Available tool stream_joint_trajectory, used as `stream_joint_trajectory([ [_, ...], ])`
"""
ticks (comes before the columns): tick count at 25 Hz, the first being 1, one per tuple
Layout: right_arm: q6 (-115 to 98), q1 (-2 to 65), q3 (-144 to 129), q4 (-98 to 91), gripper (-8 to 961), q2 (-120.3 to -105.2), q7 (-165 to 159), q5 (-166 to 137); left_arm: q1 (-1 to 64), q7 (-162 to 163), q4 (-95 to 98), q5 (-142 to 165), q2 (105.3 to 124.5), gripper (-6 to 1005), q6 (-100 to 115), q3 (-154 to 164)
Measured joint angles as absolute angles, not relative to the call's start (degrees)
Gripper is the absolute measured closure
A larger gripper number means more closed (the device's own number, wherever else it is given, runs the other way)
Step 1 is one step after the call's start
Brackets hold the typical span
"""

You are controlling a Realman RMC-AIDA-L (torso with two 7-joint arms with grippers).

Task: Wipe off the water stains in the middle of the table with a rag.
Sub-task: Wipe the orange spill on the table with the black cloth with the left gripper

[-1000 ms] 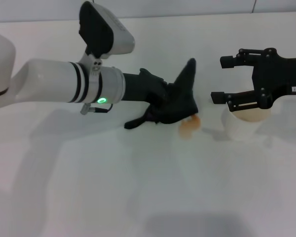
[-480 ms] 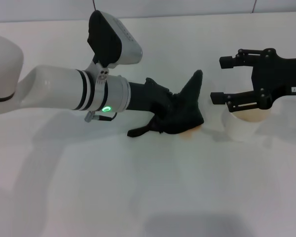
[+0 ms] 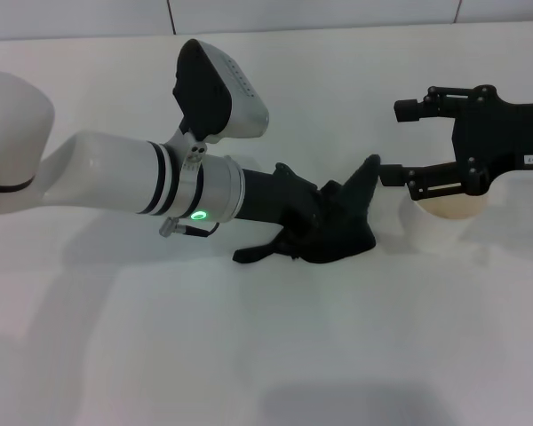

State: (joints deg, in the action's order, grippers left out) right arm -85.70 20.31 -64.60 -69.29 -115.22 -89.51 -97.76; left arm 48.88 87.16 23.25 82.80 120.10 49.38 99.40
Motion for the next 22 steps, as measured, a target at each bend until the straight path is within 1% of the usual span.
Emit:
stream_joint_trajectory([
  [11,-85.6,20.3,-64.69,-69.29,98,-115.23,-89.41,-97.57,48.96,86.71,23.37,82.91,119.94,912,51.0,99.49],
  [22,-85.58,20.3,-64.69,-69.16,98,-115.23,-89.38,-97.56,49.63,86.43,23.56,83.69,119.23,910,45.0,98.89],
])
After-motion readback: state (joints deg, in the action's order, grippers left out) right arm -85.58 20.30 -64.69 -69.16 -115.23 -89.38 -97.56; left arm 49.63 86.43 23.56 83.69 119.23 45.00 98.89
